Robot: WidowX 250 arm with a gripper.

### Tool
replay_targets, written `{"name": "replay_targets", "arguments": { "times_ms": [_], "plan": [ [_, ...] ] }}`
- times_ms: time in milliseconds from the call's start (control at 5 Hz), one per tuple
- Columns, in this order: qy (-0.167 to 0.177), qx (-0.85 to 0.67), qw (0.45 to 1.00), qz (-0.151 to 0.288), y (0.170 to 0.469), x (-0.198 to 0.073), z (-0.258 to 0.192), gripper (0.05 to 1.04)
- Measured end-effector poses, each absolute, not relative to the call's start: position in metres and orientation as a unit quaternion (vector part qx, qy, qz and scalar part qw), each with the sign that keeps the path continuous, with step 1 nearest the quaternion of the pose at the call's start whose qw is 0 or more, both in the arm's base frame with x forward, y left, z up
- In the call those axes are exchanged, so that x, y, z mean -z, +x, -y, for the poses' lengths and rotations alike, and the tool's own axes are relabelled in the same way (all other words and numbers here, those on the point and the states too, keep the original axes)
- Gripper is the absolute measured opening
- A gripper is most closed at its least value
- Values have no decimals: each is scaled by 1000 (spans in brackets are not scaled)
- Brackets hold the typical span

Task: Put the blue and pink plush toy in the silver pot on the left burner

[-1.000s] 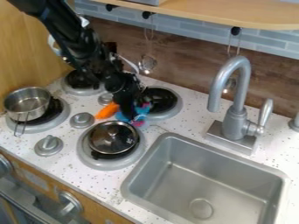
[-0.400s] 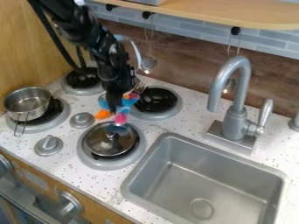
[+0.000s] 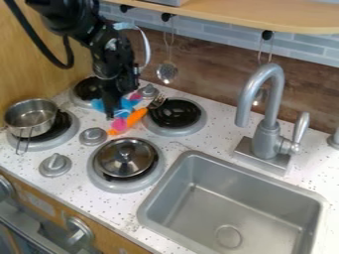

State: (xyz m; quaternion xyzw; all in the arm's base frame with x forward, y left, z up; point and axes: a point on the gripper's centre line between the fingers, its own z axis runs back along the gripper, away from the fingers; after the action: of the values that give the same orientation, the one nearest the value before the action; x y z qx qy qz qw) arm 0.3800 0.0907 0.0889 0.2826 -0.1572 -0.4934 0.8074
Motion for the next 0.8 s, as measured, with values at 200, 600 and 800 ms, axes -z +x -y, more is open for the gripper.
{"name": "replay_targets", "arguments": {
  "times_ms": [200, 600, 800],
  "plan": [
    [296, 472, 824, 102, 353, -94, -122, 220],
    [280, 518, 806, 55, 333, -99, -171, 220],
    [271, 512, 815, 26, 329, -95, -203, 220]
  ]
}}
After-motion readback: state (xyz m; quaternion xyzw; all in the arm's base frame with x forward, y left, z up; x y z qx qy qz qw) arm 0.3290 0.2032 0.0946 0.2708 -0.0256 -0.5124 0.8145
